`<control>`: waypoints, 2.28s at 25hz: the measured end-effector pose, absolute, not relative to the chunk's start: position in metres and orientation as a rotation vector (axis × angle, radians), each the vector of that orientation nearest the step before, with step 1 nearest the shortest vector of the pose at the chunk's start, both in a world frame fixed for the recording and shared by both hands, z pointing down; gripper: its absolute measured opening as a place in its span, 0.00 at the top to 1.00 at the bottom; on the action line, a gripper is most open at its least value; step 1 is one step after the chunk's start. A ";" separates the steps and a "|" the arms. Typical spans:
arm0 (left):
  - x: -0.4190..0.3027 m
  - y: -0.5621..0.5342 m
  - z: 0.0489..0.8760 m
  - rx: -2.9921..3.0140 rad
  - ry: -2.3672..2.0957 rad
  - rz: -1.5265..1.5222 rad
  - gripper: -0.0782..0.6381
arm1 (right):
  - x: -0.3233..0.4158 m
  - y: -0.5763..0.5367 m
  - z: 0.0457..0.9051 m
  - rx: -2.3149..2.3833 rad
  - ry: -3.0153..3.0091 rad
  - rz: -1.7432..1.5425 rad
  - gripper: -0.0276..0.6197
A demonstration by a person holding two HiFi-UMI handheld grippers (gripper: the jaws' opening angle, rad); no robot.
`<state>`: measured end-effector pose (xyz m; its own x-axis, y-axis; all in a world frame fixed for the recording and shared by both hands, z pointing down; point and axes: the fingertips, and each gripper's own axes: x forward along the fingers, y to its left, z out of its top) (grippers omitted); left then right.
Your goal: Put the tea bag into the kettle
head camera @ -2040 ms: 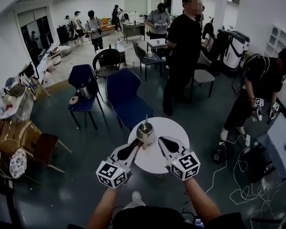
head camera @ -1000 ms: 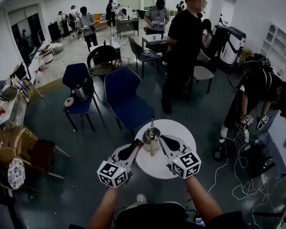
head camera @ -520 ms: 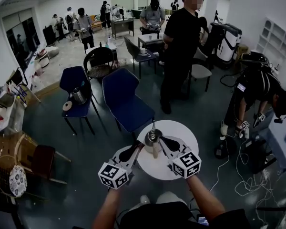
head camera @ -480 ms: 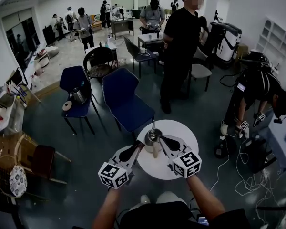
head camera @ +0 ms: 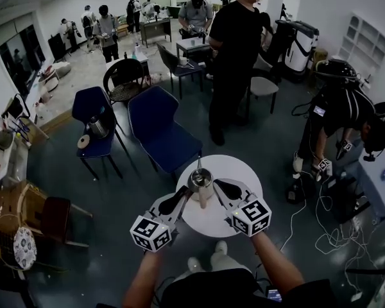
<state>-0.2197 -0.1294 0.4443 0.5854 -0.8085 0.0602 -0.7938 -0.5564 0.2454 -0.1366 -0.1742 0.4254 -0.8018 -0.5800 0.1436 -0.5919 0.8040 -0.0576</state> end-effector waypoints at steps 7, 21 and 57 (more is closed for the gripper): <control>-0.202 -0.152 0.451 2.538 -1.365 -0.067 0.86 | -0.112 -0.195 0.438 0.896 -2.870 0.176 0.93; -0.175 -0.220 0.467 2.508 -1.411 -0.003 0.86 | -0.074 -0.253 0.470 0.872 -2.852 0.269 0.93; -0.151 -0.361 0.618 2.486 -1.356 0.637 0.86 | -0.032 -0.322 0.578 0.895 -2.715 0.438 0.93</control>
<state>-0.1507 -0.3612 0.6184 0.4746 -0.7370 0.4812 -0.8410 -0.5411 0.0008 -0.0316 -0.3216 0.5785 -0.7807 -0.5344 0.3240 -0.6092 0.7664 -0.2039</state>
